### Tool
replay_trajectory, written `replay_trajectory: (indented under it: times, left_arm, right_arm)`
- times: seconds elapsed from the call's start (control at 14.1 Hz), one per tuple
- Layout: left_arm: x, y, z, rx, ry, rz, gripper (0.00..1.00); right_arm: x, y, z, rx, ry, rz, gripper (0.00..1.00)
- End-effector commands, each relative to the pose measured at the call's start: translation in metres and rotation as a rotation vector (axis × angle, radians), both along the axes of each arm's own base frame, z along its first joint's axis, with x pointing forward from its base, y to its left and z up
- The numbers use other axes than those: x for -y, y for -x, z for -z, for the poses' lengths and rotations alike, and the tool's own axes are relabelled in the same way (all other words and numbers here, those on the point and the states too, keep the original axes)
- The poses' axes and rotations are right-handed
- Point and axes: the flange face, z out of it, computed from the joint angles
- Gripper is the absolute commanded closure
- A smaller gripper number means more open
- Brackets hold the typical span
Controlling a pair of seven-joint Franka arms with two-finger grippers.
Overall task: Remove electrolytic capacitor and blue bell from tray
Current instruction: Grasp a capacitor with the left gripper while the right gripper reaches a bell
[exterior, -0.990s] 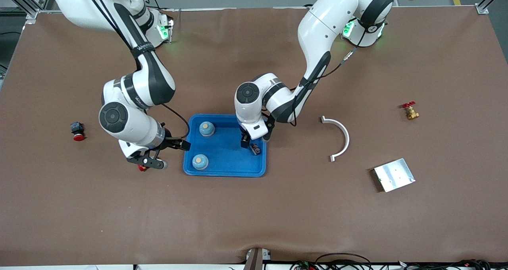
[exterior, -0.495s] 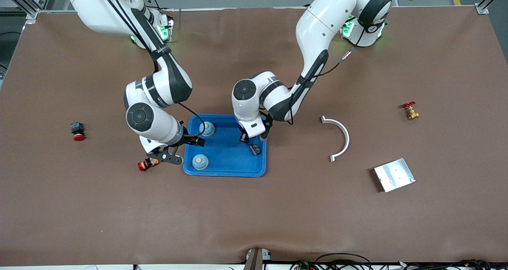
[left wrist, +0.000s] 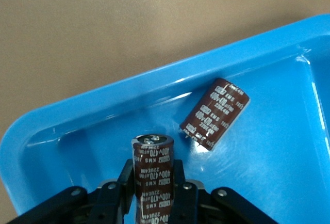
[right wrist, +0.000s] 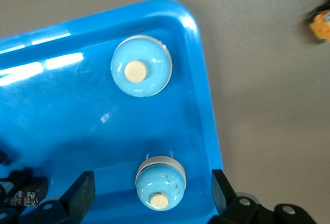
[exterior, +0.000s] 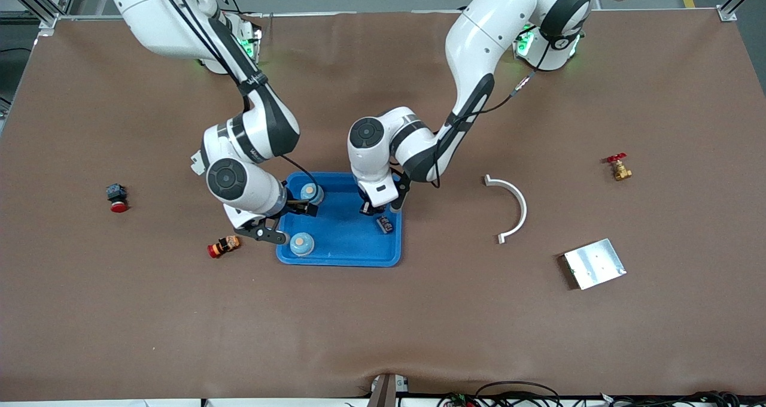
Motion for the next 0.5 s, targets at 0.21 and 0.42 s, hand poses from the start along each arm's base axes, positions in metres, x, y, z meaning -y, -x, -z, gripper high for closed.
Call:
replay_trajectory:
  times: [0.21,0.42]
  left_arm:
    - [-0.001,-0.004,-0.049,0.018,-0.047,0.038,1.00]
    - [-0.007,-0.011,-0.078,0.020,-0.055,0.149,1.00]
  right_arm:
    - [-0.008,0.016,0.024,0.006,-0.019,0.062,0.00]
    - [-0.030,0.028,0.024,-0.006,-0.004,0.111,0.00]
